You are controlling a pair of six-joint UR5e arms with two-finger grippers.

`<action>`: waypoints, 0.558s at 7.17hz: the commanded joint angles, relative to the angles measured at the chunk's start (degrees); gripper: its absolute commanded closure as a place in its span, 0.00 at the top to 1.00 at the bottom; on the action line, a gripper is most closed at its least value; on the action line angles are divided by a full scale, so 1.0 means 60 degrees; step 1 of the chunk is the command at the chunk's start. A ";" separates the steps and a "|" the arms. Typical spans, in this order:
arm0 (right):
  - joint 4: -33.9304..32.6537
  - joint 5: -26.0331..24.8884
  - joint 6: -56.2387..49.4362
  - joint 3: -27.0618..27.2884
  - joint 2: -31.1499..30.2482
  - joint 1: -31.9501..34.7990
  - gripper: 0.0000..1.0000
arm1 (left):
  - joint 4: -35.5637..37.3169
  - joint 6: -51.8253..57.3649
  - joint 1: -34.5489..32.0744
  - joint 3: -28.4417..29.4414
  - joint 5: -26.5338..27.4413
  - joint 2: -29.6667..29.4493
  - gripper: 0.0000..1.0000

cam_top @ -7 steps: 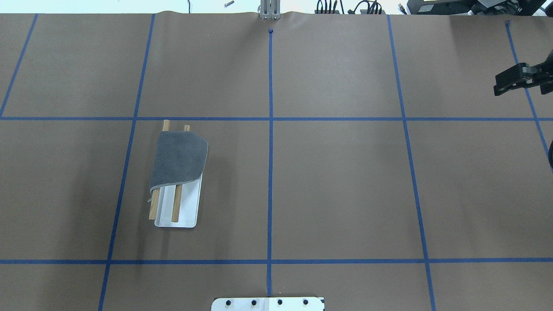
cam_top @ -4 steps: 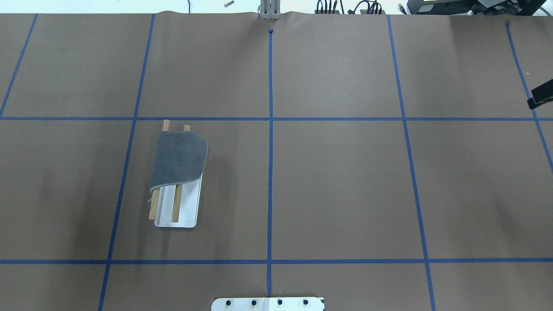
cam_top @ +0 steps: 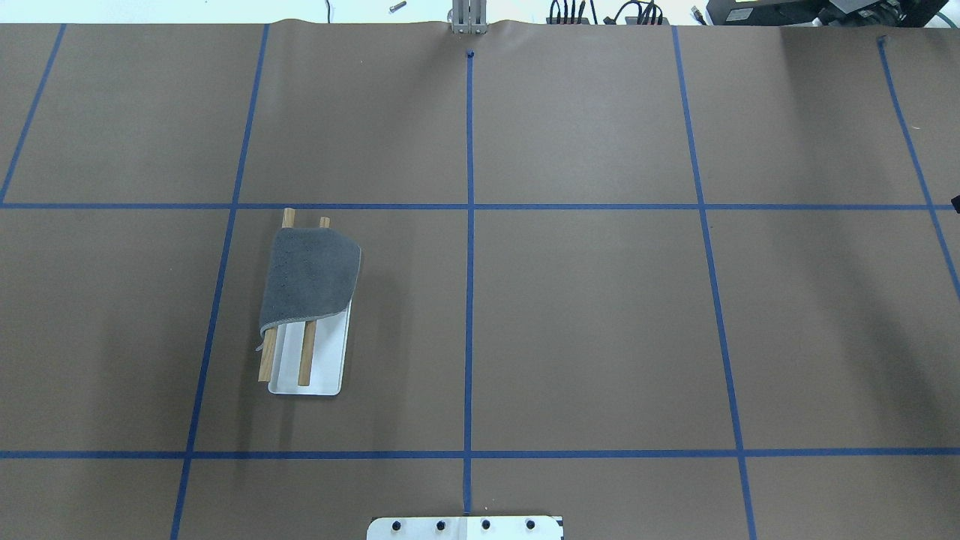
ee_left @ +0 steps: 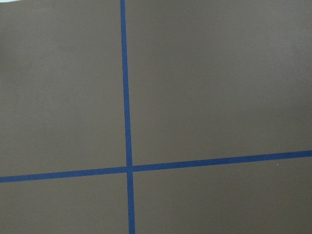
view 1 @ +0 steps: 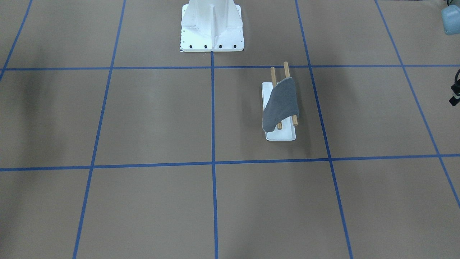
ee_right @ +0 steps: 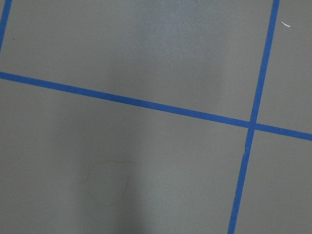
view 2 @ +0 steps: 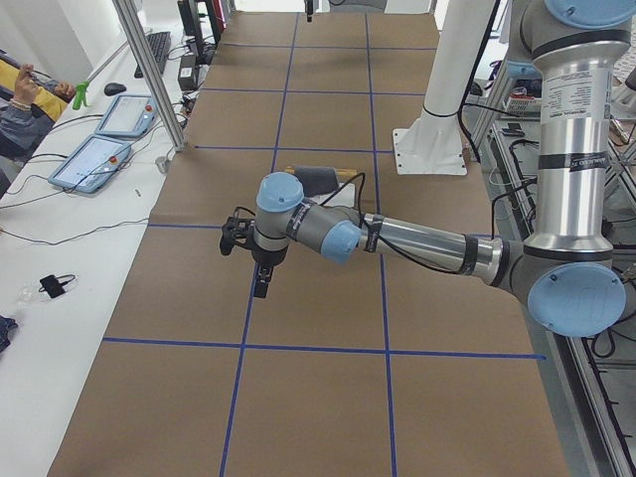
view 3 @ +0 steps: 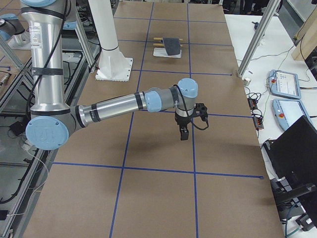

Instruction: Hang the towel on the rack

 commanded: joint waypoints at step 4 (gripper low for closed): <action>0.0715 0.0327 -0.0029 -0.0486 -0.0035 0.0325 1.00 | 0.0861 0.0664 0.1031 -0.1348 -0.0175 -0.0243 0.98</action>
